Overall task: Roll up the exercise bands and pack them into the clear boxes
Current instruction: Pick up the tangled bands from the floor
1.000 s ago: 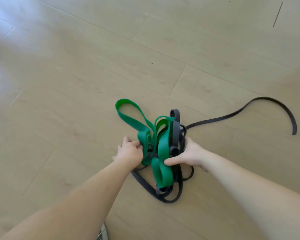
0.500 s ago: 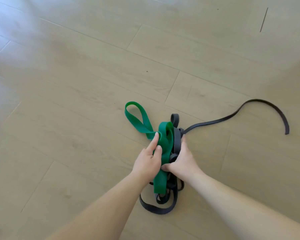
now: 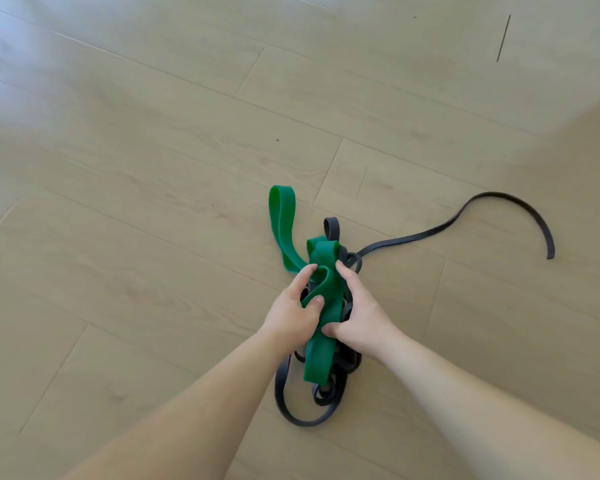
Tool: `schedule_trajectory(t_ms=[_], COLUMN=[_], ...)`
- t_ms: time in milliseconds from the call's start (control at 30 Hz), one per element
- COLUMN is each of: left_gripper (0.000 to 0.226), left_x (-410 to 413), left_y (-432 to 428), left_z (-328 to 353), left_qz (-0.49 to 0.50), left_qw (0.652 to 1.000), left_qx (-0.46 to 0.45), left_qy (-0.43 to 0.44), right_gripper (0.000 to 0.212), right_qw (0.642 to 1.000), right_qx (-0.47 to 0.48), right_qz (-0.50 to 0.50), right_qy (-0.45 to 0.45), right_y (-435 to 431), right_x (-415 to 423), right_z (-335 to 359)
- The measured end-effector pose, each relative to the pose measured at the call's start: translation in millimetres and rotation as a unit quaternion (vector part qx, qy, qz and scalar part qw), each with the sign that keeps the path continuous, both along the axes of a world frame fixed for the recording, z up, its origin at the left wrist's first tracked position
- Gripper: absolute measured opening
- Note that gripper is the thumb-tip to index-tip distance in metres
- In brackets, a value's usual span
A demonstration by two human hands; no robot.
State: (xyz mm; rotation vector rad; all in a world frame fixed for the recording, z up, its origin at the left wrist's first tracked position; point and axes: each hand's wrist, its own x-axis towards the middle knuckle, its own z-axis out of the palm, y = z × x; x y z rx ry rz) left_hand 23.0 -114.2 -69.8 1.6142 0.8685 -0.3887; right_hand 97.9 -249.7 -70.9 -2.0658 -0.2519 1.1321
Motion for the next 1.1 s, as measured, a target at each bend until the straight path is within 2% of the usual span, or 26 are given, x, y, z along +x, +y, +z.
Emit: schedule_trajectory(t_ms=[133,233,433,567,733,967,1100], left_gripper=[0.059,0.061,0.056,0.057,0.056,0.057,0.059], left_x=[12.6,32.0,71.7,89.5,116.3,170.9,206.6], left_y=[-7.1,-5.3,-10.3,-34.3,-87.0,-207.4,-286.6], left_z=[18.7,48.2,161.6,284.1,467.4,729.0,839.7], left_qz=[0.015,0.026,0.015,-0.014,-0.069,-0.176,-0.232], left_qw=[0.999,0.996,0.986,0.981,0.976,0.956,0.935], left_qx=[-0.002,-0.006,-0.016,-0.021,-0.032,-0.059,-0.074], left_qy=[-0.046,-0.09,-0.168,-0.193,-0.206,-0.225,-0.256], right_gripper=[0.112,0.111,0.116,0.114,0.116,0.118,0.121], right_qw=[0.999,0.997,0.993,0.99,0.986,0.974,0.958], right_qx=[-0.001,0.001,0.046,0.052,0.034,0.022,0.006], right_qz=[0.022,0.028,-0.005,-0.037,-0.068,-0.149,-0.194], right_qy=[-0.032,-0.066,-0.105,-0.128,-0.15,-0.168,-0.21], right_y=[4.3,5.1,-8.3,-36.9,-101.0,-238.1,-320.8], right_x=[8.4,33.0,71.8,81.2,93.3,119.5,139.8], right_z=[16.0,52.3,168.4,288.8,475.6,737.8,851.8])
